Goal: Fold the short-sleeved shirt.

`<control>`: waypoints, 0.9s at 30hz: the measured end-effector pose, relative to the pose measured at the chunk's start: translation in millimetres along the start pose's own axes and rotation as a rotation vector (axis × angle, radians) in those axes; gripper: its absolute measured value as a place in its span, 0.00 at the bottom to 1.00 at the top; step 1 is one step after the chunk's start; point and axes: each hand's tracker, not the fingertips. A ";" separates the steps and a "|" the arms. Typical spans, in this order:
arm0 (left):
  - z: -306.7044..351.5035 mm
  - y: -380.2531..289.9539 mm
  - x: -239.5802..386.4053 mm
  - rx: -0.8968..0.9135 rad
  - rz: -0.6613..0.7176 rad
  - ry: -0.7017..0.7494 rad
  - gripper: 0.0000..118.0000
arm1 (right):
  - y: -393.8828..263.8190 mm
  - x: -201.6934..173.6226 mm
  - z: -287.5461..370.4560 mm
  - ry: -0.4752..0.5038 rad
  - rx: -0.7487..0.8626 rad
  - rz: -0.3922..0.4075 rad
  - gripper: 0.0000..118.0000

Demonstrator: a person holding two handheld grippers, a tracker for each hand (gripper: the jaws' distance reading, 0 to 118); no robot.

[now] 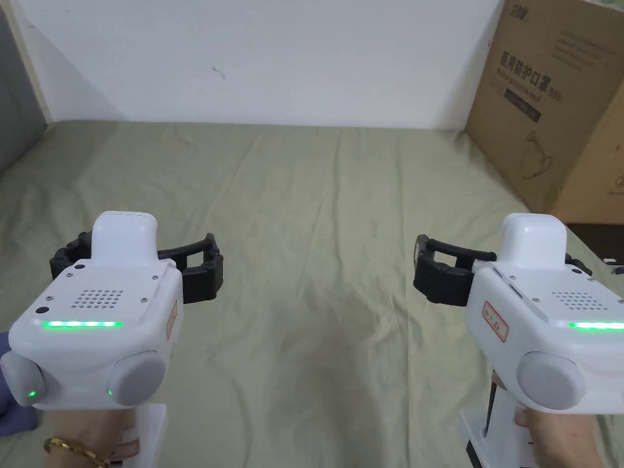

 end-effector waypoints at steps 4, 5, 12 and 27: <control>-0.7 -0.8 1.1 -0.004 -0.009 0.003 0.94 | -0.5 0.3 0.8 0.000 0.002 -0.005 1.00; -0.8 -0.9 1.6 -0.004 -0.011 0.001 0.94 | -0.4 0.4 0.8 -0.001 0.002 -0.006 1.00; -0.6 -1.8 3.6 -0.005 -0.009 -0.005 0.94 | -1.0 0.2 1.7 -0.004 0.001 -0.004 1.00; -0.4 -0.5 3.8 -0.001 -0.006 -0.007 0.94 | -1.3 -0.2 3.0 -0.002 0.001 -0.003 1.00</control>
